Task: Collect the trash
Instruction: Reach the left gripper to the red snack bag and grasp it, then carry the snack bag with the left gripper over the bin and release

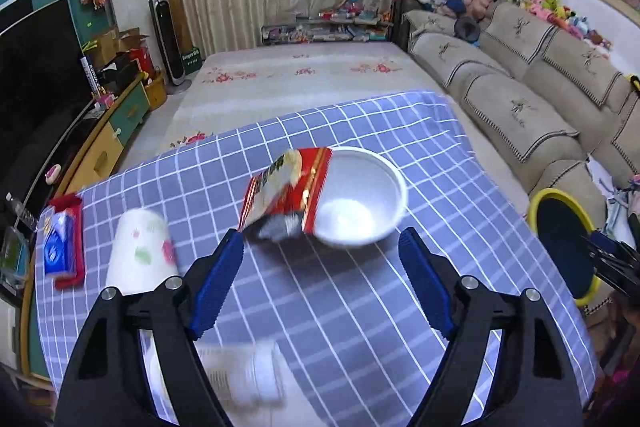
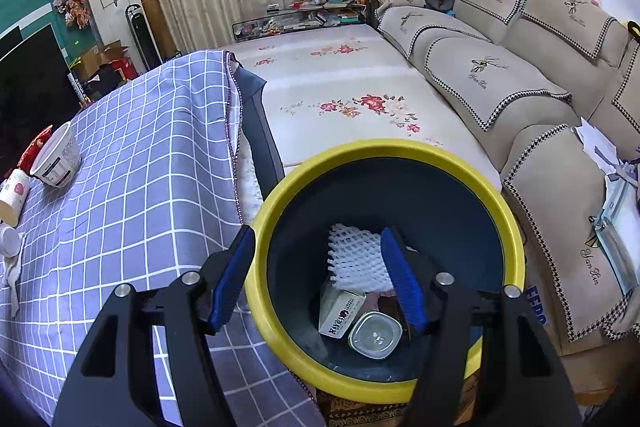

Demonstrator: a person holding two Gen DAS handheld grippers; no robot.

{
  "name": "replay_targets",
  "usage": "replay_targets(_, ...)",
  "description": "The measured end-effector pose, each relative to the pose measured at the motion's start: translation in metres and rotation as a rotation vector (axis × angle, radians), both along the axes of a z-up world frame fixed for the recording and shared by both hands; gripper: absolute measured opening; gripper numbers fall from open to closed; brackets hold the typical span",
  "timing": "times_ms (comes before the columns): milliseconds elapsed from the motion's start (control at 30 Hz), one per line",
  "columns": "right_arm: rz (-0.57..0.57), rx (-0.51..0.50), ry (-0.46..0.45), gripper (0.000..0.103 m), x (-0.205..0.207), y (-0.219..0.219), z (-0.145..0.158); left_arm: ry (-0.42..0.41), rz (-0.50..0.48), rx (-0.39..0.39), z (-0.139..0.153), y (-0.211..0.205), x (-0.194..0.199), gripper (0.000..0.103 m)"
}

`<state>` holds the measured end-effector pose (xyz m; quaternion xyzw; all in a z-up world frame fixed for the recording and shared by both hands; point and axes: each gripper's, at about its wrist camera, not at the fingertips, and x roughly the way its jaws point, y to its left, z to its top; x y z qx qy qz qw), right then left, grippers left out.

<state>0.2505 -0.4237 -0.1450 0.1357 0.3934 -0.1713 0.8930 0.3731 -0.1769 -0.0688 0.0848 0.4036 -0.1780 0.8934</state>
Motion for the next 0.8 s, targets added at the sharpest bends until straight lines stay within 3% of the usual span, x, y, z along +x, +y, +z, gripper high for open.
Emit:
replay_targets(67,-0.002,0.002,-0.002,0.062,0.001,-0.001,0.001,0.025,0.001,0.026,-0.009,-0.006,0.017,0.076)
replay_targets(167,-0.007,0.002,-0.003,0.062,0.001,-0.003,0.001,0.043,0.011,0.044,-0.018,-0.009,0.035,0.063)
replay_targets(267,-0.010,0.003,-0.001,0.062,0.001,-0.006,0.000,0.052,0.021,0.040,-0.023,-0.007,0.048,0.043)
replay_targets(333,-0.012,0.007,-0.003,0.062,0.001,-0.008,0.000,0.066,0.026,0.033,-0.025,-0.006,0.055,0.020)
replay_targets(400,-0.012,0.012,-0.008,0.062,0.001,-0.010,0.000,0.054,0.028,0.023,-0.022,-0.002,0.056,0.010)
replay_targets(600,0.007,0.016,-0.025,0.062,-0.001,-0.005,0.004,-0.090,0.041,0.038,0.015,0.005,0.034,0.005)
replay_targets(800,0.008,0.005,-0.061,0.062,-0.015,-0.007,0.016,-0.150,-0.074,0.021,0.060,-0.021,-0.027,0.005)
